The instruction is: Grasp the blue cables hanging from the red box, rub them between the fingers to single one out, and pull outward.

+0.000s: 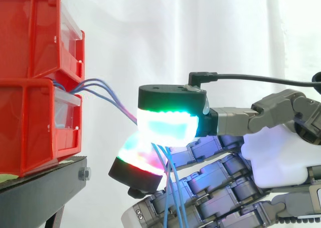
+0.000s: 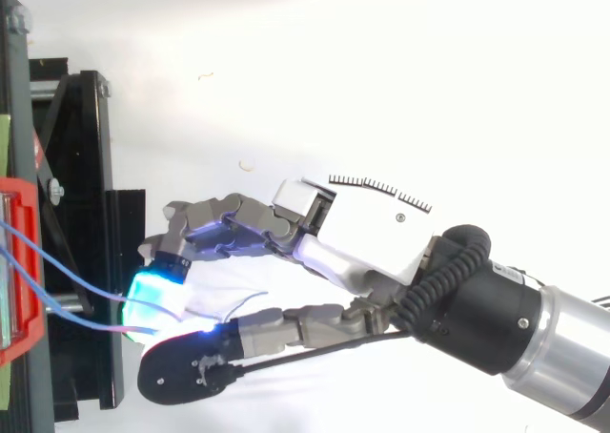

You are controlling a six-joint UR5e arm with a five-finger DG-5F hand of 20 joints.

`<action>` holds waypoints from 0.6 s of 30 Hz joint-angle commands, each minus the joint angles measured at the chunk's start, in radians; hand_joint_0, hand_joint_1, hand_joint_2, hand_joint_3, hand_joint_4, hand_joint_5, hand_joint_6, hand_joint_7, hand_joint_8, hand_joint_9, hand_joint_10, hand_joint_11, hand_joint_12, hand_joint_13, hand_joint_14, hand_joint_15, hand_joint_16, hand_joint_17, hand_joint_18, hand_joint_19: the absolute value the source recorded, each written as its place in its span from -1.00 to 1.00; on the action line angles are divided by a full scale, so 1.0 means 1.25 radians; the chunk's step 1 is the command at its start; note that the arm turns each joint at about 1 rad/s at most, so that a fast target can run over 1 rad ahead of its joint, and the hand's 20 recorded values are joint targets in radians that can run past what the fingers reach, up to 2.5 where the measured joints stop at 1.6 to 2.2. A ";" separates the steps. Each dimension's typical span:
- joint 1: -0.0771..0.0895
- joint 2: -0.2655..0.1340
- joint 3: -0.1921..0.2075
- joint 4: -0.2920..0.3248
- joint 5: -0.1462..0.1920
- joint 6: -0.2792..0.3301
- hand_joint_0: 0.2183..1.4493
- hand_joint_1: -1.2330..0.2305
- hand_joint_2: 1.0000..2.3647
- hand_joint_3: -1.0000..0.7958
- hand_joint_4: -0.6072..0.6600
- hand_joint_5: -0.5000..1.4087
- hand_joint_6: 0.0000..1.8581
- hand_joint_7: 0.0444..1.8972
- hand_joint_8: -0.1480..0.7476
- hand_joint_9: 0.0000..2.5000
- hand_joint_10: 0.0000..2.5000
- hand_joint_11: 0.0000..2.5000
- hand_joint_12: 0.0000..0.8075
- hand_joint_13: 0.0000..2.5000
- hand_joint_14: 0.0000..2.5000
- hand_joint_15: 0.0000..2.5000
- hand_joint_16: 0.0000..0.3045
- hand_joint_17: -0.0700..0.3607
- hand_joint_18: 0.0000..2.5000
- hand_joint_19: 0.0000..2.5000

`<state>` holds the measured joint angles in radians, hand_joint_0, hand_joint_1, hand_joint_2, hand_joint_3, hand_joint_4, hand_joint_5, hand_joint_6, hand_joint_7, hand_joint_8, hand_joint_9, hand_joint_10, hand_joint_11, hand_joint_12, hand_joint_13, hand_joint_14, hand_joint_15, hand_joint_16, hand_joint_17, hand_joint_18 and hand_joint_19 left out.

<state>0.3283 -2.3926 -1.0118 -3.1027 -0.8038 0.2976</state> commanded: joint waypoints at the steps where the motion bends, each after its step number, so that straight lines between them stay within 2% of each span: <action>1: 0.000 0.000 -0.001 0.000 0.000 0.000 -0.30 -0.32 -1.00 -0.44 0.19 -0.67 -0.18 0.11 0.12 -0.61 -1.00 -1.00 0.08 -0.85 -1.00 -1.00 -0.63 -0.08 -1.00 -1.00; 5: 0.000 0.000 0.001 0.000 0.000 0.000 -0.26 -0.47 -1.00 -0.44 0.22 -0.69 -0.17 0.10 0.14 -0.62 -1.00 -1.00 0.11 -0.85 -1.00 -1.00 -0.61 -0.05 -1.00 -1.00; 9: 0.000 0.000 0.001 -0.007 -0.004 0.010 -0.33 -0.50 -1.00 -0.44 0.23 -0.70 -0.17 0.10 0.14 -0.62 -1.00 -1.00 0.11 -0.86 -1.00 -1.00 -0.60 -0.03 -1.00 -1.00; 14: 0.000 0.005 0.001 -0.036 -0.027 0.045 -0.40 -0.38 -1.00 -0.44 0.26 -0.69 -0.14 0.06 0.14 -0.61 -1.00 -1.00 0.08 -0.84 -1.00 -1.00 -0.63 -0.08 -1.00 -1.00; 18: 0.000 0.005 0.004 -0.057 -0.028 0.063 -0.35 -0.26 -1.00 -0.44 0.26 -0.68 -0.15 0.06 0.13 -0.57 -1.00 -1.00 0.03 -0.82 -1.00 -1.00 -0.65 -0.11 -1.00 -1.00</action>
<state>0.3283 -2.3878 -1.0103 -3.1510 -0.8348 0.3550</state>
